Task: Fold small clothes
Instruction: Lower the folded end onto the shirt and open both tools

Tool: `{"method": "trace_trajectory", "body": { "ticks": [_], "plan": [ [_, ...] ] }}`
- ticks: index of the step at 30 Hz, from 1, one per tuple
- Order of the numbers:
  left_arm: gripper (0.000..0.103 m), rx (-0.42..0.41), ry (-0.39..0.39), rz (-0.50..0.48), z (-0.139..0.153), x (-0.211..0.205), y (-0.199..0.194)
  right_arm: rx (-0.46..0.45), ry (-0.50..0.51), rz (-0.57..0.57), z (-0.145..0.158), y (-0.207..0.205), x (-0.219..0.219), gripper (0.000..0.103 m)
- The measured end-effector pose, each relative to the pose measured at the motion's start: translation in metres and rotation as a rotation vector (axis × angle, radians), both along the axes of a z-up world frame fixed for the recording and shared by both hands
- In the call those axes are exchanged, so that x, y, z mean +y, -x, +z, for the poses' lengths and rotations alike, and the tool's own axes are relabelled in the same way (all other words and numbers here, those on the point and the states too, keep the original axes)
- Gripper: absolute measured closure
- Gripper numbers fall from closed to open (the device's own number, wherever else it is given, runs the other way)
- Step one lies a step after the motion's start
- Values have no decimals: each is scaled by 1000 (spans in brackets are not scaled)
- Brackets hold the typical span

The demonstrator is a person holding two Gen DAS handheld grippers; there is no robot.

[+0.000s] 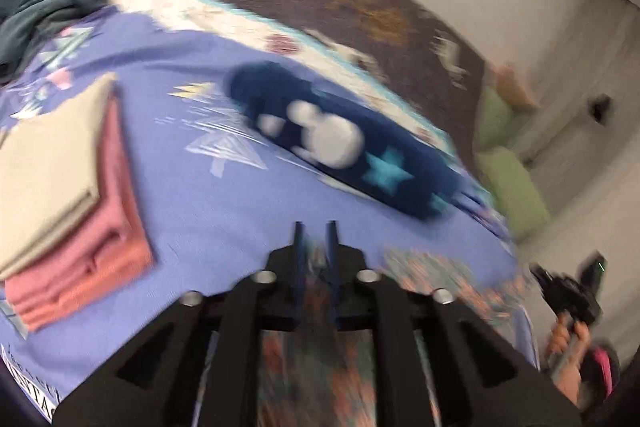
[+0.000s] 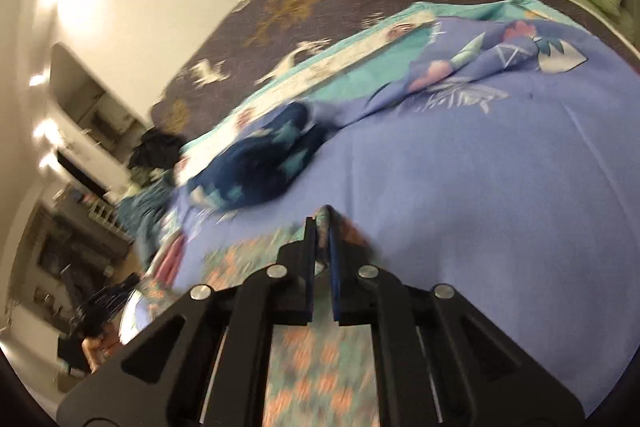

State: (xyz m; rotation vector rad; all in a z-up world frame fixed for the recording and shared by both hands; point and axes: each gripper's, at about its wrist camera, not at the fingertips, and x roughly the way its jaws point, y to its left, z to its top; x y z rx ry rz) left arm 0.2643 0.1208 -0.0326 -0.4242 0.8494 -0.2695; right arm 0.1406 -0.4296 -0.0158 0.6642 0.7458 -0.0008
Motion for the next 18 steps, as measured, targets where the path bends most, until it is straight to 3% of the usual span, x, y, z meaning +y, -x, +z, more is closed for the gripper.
{"method": "trace_trajectory", "body": {
  "ticks": [2, 3, 7, 11, 13, 14, 15, 16, 17, 18],
  "plan": [
    [61, 25, -23, 94, -11, 8, -11, 53, 38, -59, -12, -13, -5, 76],
    [61, 31, -20, 99, -17, 10, -12, 62, 50, -55, -16, -15, -3, 75],
    [46, 52, -68, 27, -33, 8, -4, 76, 110, 11, -33, -7, 1, 59],
    [45, 144, -101, -97, -55, -2, -7, 133, 77, 66, -51, -9, -5, 52],
    [45, 118, -143, -121, -57, -10, -8, 143, 59, 108, -56, -15, -3, 48],
    [56, 112, -155, -149, -56, -15, -10, 147, 65, 129, -59, -19, 0, 47],
    [99, 106, -170, -177, -54, -22, -11, 148, 81, 149, -59, -23, 4, 46],
    [100, 112, -171, -191, -54, -26, -13, 147, 89, 161, -59, -25, 7, 51],
    [101, 107, -176, -181, -50, -28, -12, 143, 66, 206, -58, -29, 12, 85],
    [101, 68, -189, -166, -41, -29, -8, 135, 42, 217, -56, -30, 15, 101]
  ]
}}
